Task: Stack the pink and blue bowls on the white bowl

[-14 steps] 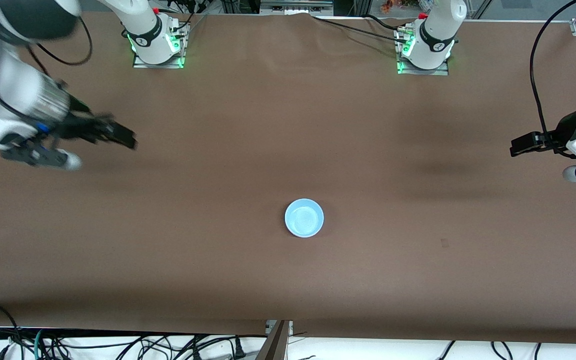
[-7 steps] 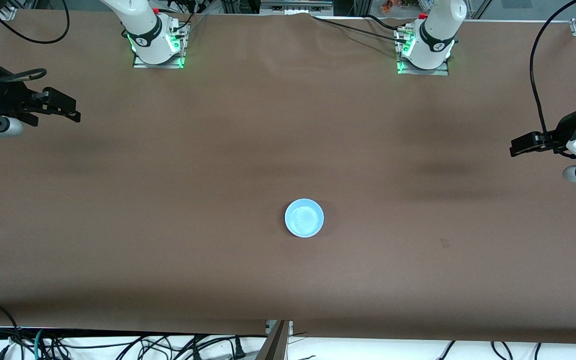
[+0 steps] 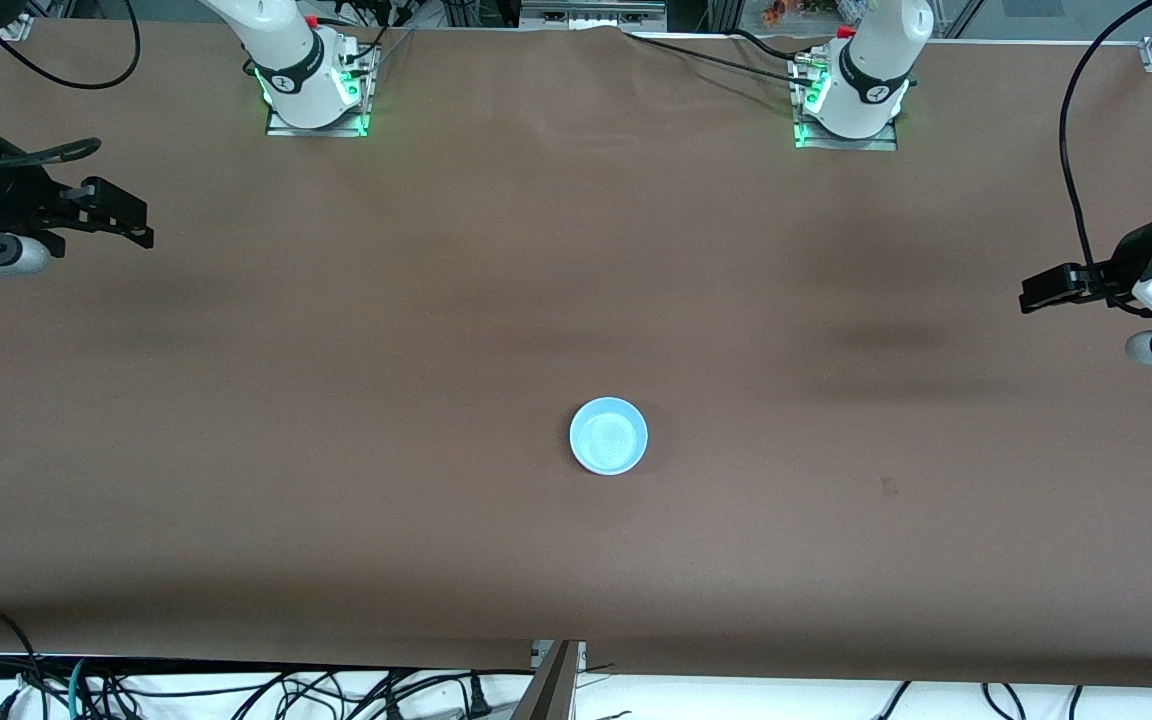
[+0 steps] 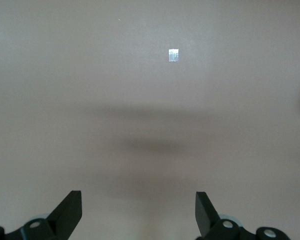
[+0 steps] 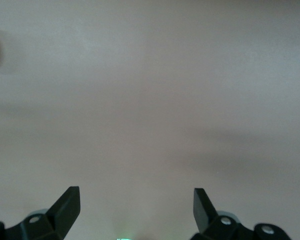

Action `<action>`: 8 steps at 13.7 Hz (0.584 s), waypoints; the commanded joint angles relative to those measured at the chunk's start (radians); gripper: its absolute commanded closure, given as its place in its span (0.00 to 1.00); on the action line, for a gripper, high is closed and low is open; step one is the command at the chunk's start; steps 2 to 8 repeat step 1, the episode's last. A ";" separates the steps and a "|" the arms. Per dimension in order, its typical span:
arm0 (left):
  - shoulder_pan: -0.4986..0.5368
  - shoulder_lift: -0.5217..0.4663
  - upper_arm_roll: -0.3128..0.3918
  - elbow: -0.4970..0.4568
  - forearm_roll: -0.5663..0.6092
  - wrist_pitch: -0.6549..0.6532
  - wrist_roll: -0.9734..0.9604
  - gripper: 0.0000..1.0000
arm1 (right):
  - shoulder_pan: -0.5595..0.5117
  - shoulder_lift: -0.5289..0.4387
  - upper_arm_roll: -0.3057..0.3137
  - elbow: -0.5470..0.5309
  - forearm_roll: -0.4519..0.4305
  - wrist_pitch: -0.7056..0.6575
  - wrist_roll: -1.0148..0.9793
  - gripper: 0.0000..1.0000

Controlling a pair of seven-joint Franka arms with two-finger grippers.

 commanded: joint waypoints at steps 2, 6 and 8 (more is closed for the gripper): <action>0.010 0.006 -0.005 0.017 -0.020 -0.001 0.016 0.00 | -0.002 0.011 0.002 0.026 -0.015 -0.005 -0.019 0.00; 0.010 0.006 -0.005 0.017 -0.020 -0.001 0.016 0.00 | -0.002 0.011 0.002 0.026 -0.015 -0.005 -0.019 0.00; 0.010 0.006 -0.005 0.017 -0.020 -0.001 0.016 0.00 | -0.002 0.011 0.002 0.026 -0.015 -0.005 -0.019 0.00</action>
